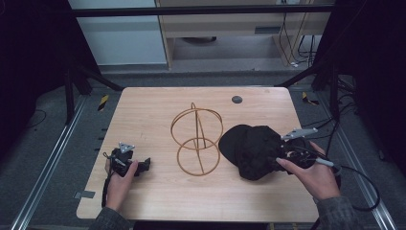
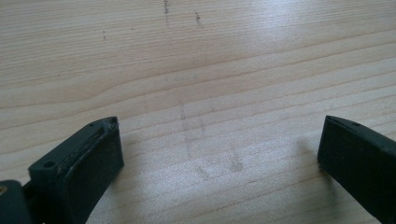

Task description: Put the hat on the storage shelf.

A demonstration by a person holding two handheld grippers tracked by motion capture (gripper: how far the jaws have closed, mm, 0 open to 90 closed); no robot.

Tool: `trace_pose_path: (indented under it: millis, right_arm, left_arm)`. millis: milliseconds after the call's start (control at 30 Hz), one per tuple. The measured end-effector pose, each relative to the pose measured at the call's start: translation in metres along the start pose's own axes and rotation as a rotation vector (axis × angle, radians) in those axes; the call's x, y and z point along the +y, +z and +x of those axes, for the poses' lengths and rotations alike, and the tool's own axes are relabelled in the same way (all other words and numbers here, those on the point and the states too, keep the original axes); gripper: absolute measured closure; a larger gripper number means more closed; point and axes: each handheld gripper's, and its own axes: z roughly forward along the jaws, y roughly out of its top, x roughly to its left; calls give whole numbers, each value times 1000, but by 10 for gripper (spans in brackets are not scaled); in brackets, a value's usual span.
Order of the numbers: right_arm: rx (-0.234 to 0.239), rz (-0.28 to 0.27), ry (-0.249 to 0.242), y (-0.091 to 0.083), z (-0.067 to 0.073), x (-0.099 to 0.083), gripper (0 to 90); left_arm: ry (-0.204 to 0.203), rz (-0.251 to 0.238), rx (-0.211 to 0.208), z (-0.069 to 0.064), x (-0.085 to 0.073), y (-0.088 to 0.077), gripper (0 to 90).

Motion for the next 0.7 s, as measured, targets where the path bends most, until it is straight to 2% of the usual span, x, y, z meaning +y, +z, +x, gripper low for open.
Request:
trace_pose_path:
  millis: [533,667,700]
  right_arm:
    - [30,39,-8,20,-5,29,217]
    - [39,59,14,29,-9,34,234]
    - [51,73,31,34,-9,35,245]
  left_arm:
    - [2,0,-2,-2,1,1,0]
    - [2,0,-2,-2,1,1,0]
    - [2,0,-2,-2,1,1,0]
